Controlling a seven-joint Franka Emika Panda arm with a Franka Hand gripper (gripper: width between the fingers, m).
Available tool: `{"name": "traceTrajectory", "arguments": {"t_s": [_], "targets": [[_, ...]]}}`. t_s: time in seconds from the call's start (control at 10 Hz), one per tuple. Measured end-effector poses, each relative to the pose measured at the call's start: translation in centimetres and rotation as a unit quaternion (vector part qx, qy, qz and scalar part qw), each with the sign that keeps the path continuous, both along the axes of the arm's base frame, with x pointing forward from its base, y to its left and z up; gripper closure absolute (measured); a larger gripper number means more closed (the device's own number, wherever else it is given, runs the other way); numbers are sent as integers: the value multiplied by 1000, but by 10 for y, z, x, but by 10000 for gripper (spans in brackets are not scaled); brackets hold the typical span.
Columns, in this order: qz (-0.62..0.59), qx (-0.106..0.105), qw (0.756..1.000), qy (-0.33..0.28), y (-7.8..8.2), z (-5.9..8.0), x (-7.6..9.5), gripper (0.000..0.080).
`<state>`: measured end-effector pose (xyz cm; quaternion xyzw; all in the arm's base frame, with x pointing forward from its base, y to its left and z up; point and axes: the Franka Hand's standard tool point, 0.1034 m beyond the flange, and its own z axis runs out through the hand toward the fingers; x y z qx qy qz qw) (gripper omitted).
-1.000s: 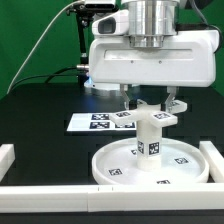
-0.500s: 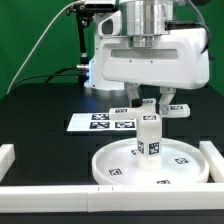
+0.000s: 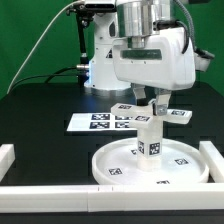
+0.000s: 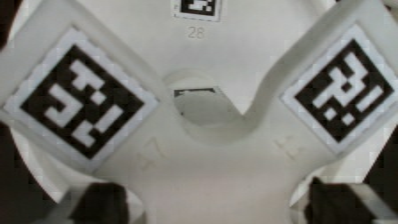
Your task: Assemble round table
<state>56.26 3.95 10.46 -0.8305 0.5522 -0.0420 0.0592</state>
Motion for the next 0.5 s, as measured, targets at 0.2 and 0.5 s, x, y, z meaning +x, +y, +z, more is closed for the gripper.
{"name": "traceTrajectory", "arguments": {"t_s": [0.2,0.5], "targets": [[40,1,999,9,3,4,-3,172],[173,-3,985,5,9,19,-4,151]]}}
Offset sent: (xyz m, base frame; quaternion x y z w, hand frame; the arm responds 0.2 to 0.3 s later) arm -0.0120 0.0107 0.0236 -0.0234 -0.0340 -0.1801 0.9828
